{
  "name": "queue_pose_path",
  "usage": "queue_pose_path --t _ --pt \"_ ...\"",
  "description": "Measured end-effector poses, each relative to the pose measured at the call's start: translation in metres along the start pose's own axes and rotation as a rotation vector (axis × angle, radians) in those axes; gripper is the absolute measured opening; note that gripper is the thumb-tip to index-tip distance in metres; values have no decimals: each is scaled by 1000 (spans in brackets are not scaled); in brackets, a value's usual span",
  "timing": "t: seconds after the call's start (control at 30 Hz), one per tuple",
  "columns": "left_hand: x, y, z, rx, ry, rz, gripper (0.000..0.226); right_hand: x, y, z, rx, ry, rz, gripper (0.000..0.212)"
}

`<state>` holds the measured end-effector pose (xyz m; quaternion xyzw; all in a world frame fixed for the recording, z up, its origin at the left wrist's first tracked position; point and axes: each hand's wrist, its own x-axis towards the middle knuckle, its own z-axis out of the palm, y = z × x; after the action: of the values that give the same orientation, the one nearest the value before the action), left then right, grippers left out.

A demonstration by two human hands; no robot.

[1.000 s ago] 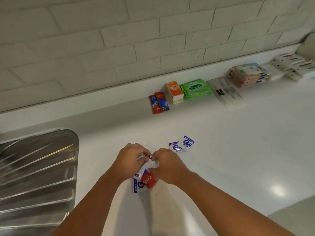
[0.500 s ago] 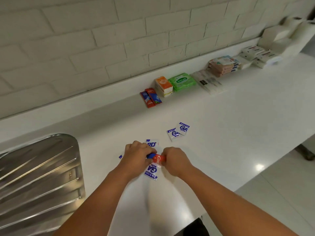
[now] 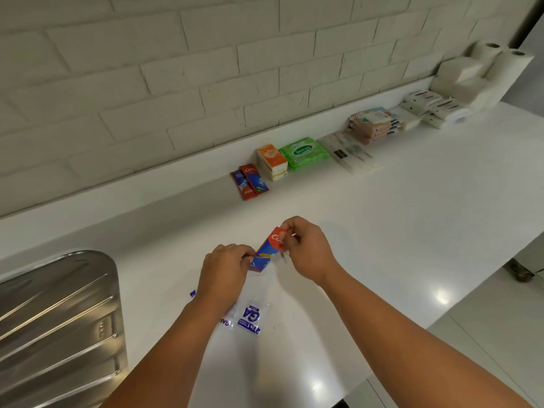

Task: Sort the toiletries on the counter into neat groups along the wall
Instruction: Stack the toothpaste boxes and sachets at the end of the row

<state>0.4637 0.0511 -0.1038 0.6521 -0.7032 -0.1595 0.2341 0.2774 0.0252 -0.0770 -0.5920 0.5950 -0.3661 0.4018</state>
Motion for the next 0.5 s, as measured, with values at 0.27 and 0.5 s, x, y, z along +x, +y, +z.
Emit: queue_pose_path --t 0.27,0.5 --pt "43 12 10 -272 54 -199 14 69 -7 -15 131 -1 -45 10" --pt "118 -1 22 -587 187 -509 14 130 18 -14 -152 -57 -114 28"
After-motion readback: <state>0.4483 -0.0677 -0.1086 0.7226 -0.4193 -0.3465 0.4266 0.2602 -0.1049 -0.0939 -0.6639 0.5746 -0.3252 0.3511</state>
